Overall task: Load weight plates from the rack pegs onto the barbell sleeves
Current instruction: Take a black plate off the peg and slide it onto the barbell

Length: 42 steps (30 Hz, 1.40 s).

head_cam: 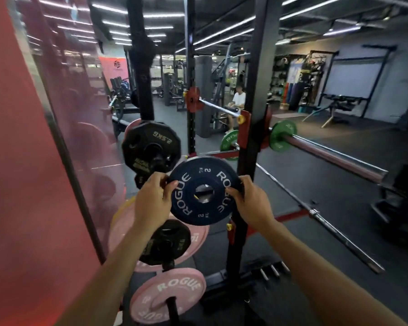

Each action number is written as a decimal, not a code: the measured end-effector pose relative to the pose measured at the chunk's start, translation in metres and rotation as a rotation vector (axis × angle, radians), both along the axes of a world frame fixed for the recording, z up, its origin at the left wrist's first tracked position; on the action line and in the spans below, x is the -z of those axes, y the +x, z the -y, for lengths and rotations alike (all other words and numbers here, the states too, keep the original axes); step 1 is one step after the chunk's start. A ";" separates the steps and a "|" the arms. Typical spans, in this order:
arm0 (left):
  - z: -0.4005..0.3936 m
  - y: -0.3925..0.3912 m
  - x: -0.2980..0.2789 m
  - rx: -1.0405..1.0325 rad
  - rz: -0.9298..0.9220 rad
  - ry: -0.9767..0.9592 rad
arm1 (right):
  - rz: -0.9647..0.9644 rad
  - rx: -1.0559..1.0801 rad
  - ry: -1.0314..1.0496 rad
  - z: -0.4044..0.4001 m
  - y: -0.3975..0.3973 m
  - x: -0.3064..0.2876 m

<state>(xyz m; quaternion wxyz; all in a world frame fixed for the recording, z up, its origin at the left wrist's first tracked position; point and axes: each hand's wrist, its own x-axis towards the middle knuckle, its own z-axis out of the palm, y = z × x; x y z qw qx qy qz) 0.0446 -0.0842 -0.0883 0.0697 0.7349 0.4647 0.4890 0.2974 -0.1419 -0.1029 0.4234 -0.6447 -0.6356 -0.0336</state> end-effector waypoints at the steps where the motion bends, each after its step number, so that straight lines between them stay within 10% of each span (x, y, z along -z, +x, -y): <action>1: 0.008 0.016 0.000 0.038 -0.008 0.013 | -0.005 0.039 0.011 0.017 0.015 -0.001; 16: 0.112 0.298 -0.004 0.564 0.036 0.066 | -0.121 0.574 0.022 0.231 0.234 -0.010; 42: 0.014 0.507 0.001 0.616 0.180 0.164 | -0.186 0.451 -0.053 0.112 0.453 -0.004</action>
